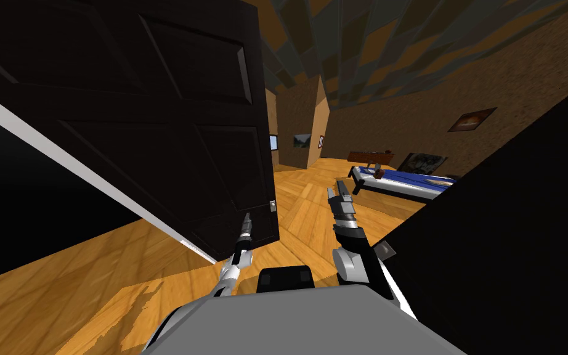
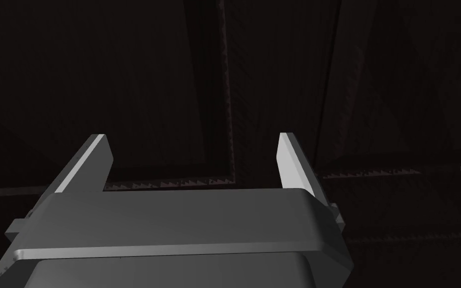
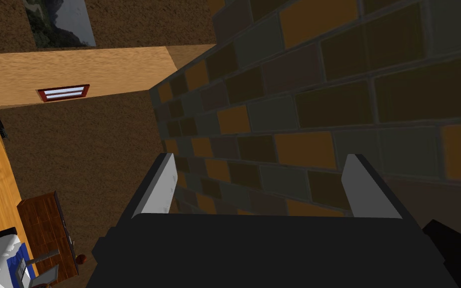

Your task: Push the door open

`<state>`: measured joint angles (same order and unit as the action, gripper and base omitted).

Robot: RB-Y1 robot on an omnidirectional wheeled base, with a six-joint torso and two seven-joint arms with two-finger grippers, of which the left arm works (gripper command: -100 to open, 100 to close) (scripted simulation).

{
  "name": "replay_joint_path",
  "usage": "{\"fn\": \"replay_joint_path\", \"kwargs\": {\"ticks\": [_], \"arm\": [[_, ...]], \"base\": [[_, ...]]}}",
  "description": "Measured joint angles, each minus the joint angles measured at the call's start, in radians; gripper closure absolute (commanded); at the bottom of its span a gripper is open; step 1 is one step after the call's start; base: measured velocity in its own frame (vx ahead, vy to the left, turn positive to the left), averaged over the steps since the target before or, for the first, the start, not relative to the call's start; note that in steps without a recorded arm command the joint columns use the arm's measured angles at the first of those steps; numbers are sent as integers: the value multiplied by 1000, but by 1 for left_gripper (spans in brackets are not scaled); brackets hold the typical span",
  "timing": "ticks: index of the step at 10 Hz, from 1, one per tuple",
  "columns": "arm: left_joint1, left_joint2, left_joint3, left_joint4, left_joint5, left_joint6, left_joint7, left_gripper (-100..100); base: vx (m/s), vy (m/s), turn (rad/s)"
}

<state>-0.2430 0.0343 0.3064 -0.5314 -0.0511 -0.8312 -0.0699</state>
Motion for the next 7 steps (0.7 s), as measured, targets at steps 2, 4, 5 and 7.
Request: {"fn": "replay_joint_path", "kwargs": {"ticks": [2, 4, 5, 7], "arm": [[15, 24, -1, -24, -1, 7, -3, -100], [13, 52, 3, -19, 1, 5, -4, -100], [8, 58, 6, -8, 3, 0, -6, -100], [-1, 58, 13, 20, 7, -17, -12, -100]], "base": [[180, 75, -24], [183, -49, -30], [114, -116, 30], [86, -138, -42]]}}
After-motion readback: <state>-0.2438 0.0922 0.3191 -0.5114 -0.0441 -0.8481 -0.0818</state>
